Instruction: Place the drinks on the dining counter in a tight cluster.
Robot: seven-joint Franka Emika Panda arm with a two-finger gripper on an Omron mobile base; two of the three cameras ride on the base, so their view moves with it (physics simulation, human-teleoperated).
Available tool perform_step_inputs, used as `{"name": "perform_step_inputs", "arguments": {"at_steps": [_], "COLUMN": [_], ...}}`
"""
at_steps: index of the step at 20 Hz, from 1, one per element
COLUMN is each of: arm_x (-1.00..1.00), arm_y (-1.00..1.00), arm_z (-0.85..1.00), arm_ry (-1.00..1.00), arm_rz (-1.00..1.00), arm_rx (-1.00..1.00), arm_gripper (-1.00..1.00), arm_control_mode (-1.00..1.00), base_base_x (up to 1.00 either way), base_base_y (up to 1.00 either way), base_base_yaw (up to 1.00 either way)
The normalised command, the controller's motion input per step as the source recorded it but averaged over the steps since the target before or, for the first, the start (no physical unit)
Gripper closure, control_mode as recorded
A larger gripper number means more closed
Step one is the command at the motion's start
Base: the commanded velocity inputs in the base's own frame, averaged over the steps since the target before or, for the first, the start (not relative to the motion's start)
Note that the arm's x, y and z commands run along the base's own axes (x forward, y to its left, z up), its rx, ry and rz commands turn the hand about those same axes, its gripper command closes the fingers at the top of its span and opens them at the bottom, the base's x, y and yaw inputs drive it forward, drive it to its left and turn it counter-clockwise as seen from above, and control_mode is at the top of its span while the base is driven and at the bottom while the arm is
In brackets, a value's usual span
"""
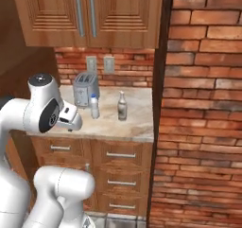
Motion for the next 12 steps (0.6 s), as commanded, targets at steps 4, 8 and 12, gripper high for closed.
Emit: {"name": "perform_step_inputs", "arguments": {"at_steps": [4, 8, 12], "arm_x": [0.0, 0.0, 0.0], "arm_y": [0.0, 0.0, 0.0], "arm_z": [0.0, 0.0, 0.0], "arm_ry": [0.0, 0.0, 0.0], "arm_rz": [0.0, 0.0, 0.0], "arm_rx": [0.0, 0.0, 0.0], "arm_gripper": [-1.0, -1.0, -1.0], "arm_control_mode": [1.0, 1.0, 1.0], "base_base_x": [0.51, 0.15, 0.08], "base_base_y": [0.39, 0.0, -0.3], "base_base_yaw": [-0.42, -0.06, -0.08]}}
